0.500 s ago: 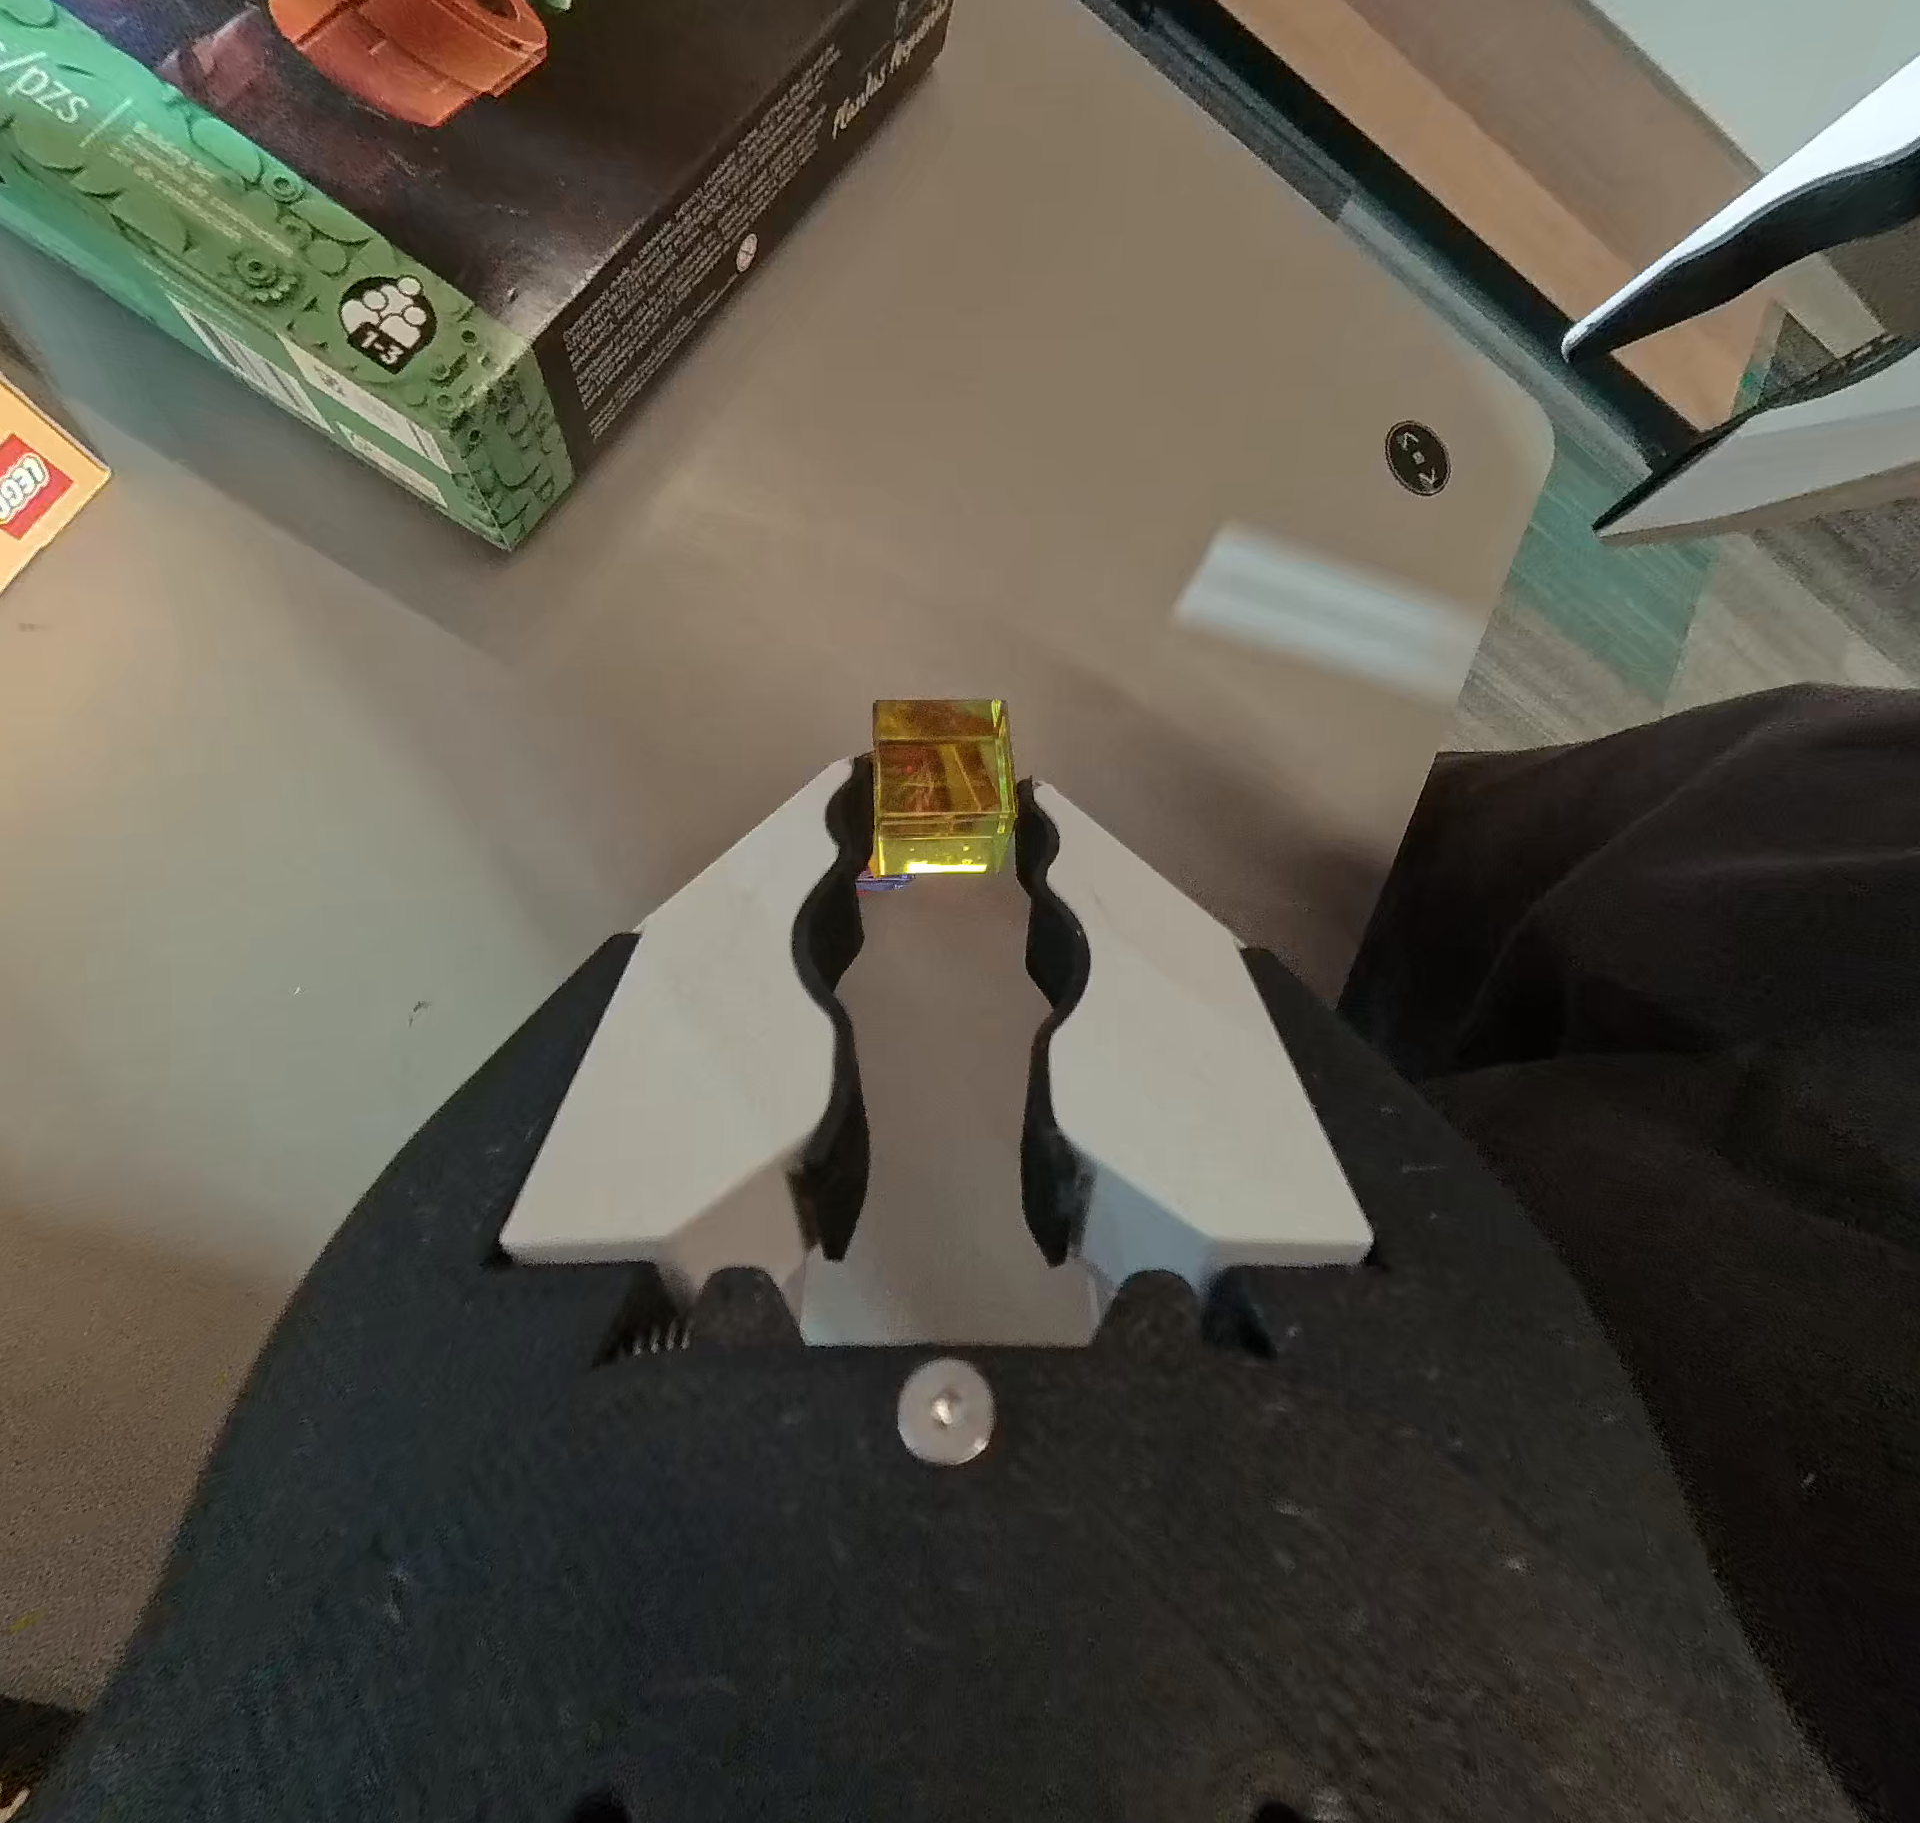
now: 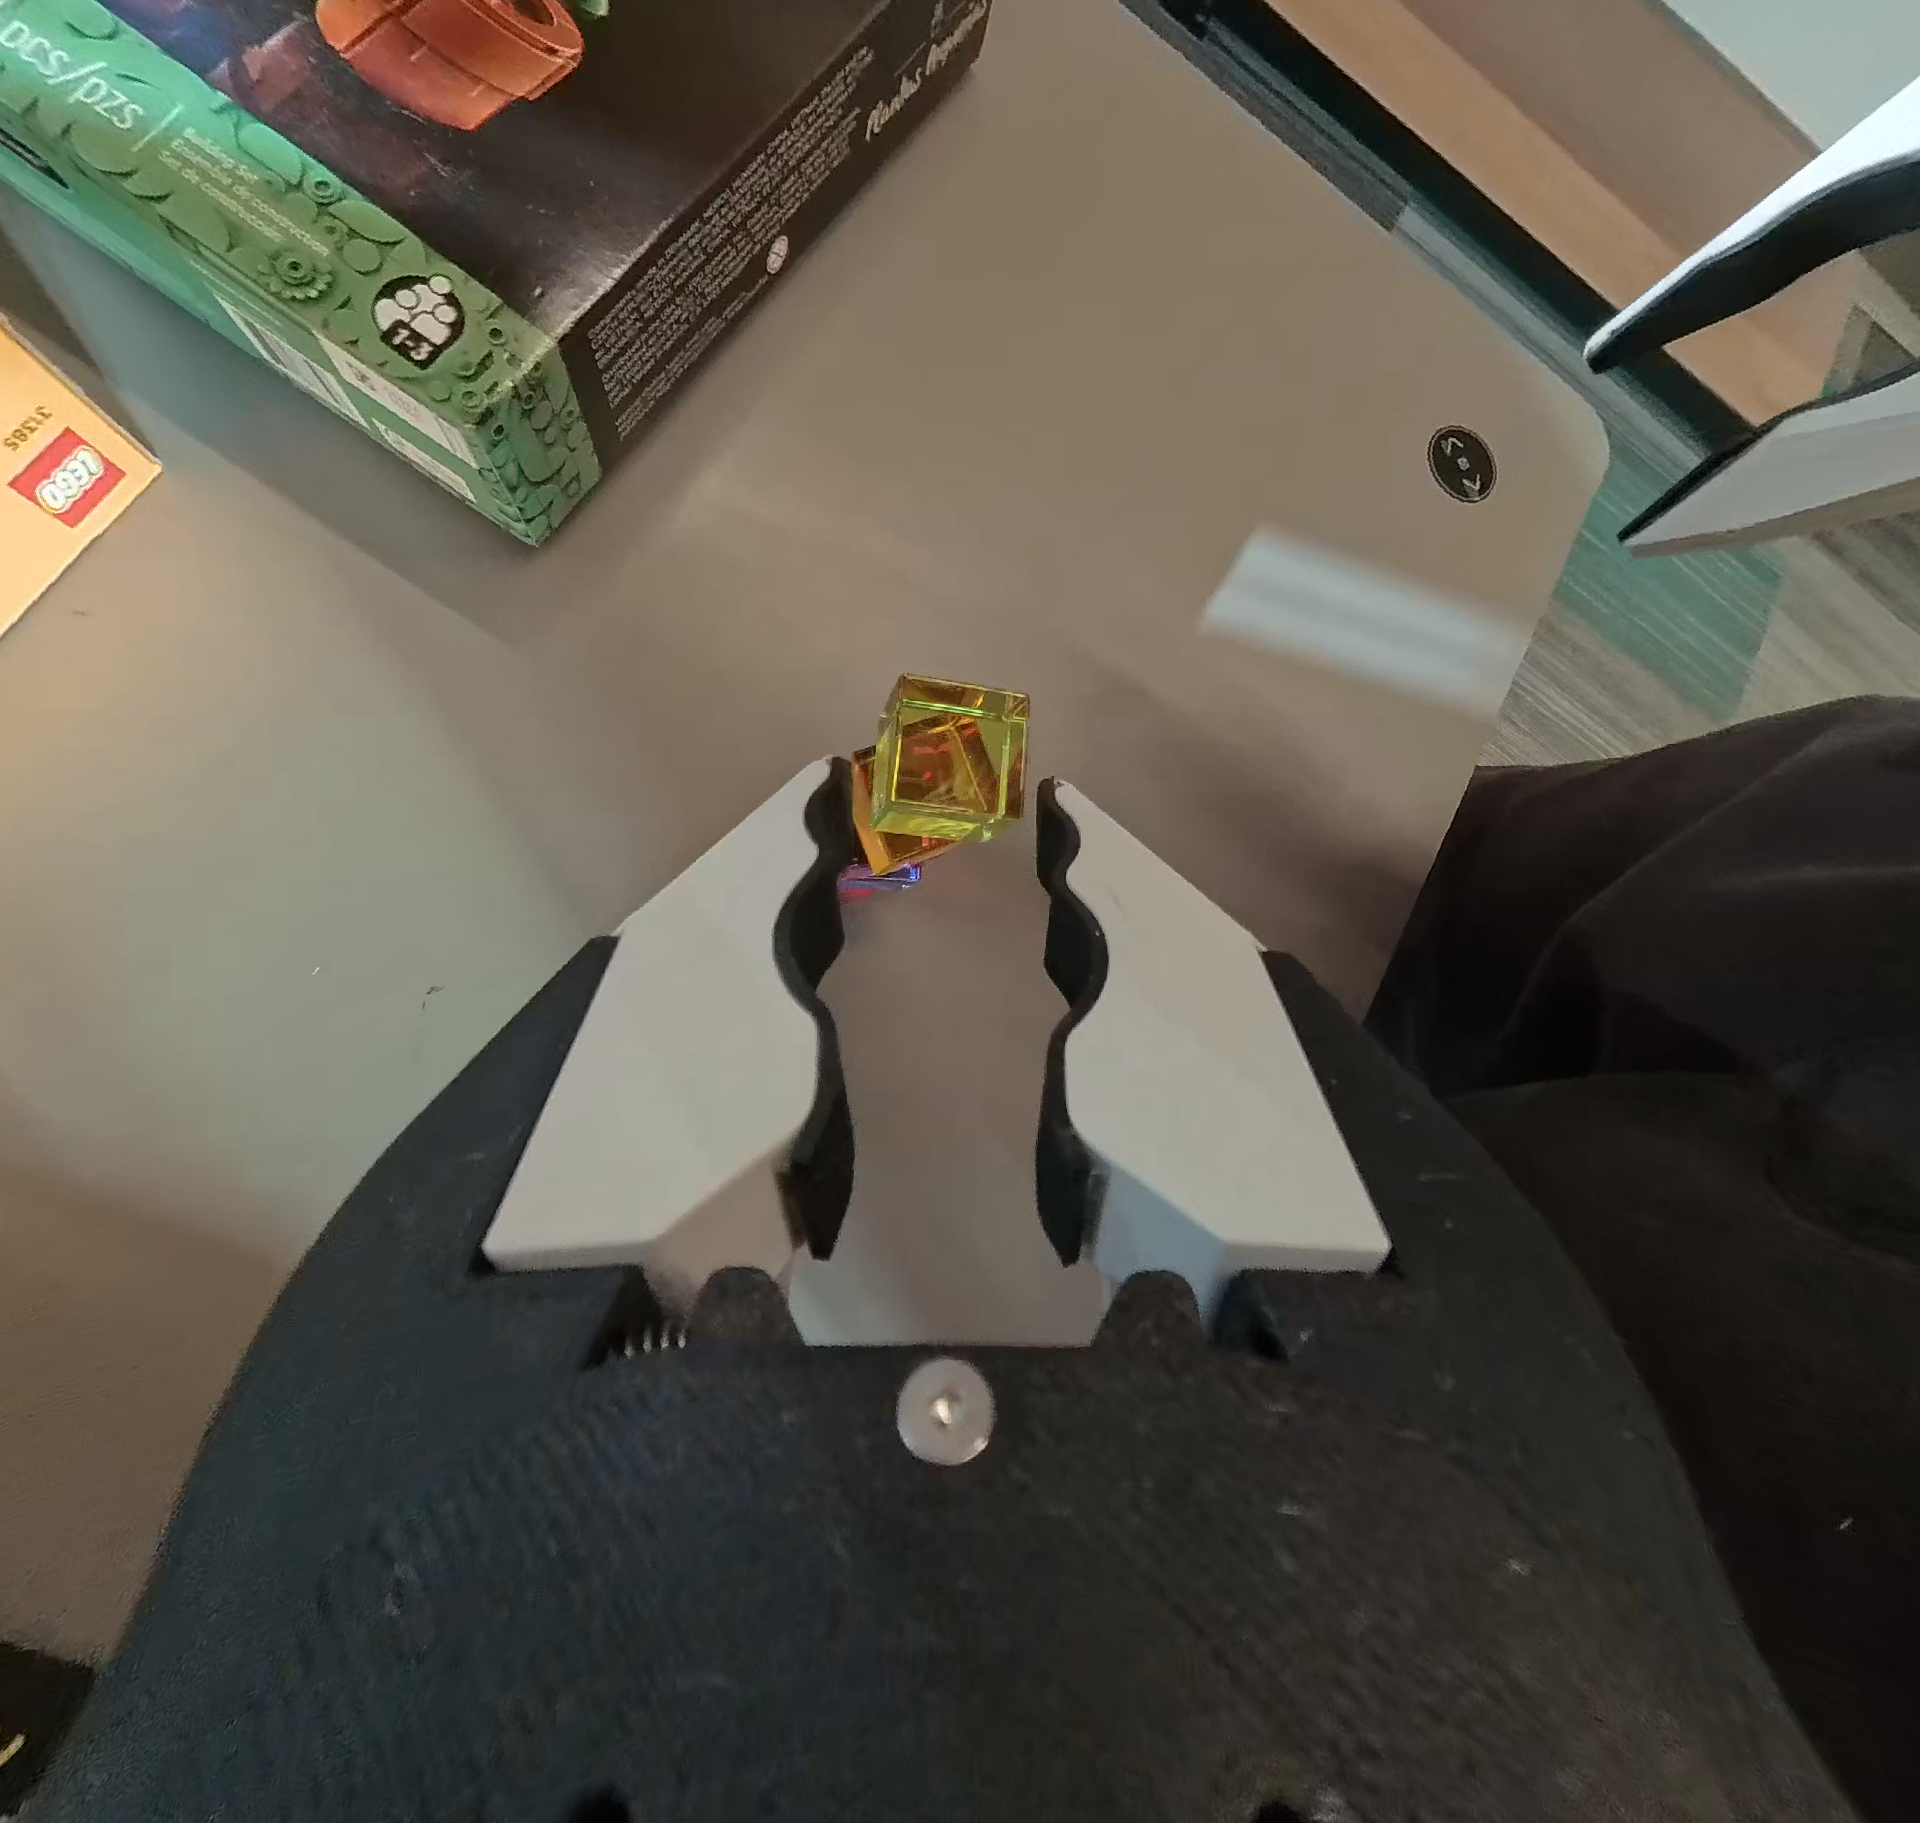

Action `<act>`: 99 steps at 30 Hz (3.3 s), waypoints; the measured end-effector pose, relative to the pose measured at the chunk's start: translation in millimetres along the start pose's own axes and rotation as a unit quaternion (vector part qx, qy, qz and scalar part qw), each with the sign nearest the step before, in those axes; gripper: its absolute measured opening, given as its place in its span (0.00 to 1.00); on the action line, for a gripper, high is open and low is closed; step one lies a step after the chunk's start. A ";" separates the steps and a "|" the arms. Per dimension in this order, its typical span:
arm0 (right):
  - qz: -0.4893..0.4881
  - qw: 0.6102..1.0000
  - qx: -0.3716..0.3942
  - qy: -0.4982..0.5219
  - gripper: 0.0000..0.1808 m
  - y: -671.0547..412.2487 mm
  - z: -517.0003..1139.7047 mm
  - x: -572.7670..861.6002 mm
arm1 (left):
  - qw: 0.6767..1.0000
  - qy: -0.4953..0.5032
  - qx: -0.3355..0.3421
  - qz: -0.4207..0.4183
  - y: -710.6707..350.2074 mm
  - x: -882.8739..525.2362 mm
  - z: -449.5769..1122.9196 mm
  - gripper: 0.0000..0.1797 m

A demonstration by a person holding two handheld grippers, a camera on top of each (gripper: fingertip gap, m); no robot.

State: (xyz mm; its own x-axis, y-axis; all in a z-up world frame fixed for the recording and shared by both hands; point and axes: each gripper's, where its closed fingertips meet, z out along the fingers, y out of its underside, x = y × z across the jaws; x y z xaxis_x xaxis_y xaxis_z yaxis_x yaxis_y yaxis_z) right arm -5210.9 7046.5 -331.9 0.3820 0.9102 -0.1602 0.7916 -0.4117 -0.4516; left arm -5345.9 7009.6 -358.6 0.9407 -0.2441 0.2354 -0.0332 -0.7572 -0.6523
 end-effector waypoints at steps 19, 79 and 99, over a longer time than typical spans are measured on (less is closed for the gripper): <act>-0.538 0.839 -0.042 0.068 0.00 -19.6 94.3 -77.4 | 0.986 -0.089 0.040 -0.138 63.6 -26.9 -66.3 0.23; -0.253 0.954 -0.108 -0.115 0.19 39.3 141.4 -81.6 | 0.976 -0.072 -0.001 -0.208 109.6 -5.1 -68.3 0.23; -0.223 0.967 -0.023 -0.120 0.28 -48.5 136.3 -73.5 | 0.979 -0.082 -0.011 -0.187 85.7 -27.0 -32.3 0.23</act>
State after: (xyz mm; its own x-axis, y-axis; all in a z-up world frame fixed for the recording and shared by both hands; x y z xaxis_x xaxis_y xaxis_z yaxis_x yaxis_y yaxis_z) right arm -5342.4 7005.8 -417.9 -0.1199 0.9797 -0.1607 0.8748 0.0278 -0.4836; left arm -5385.0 6931.7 -397.6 0.9298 0.1528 0.3349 0.3192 -0.7880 -0.5265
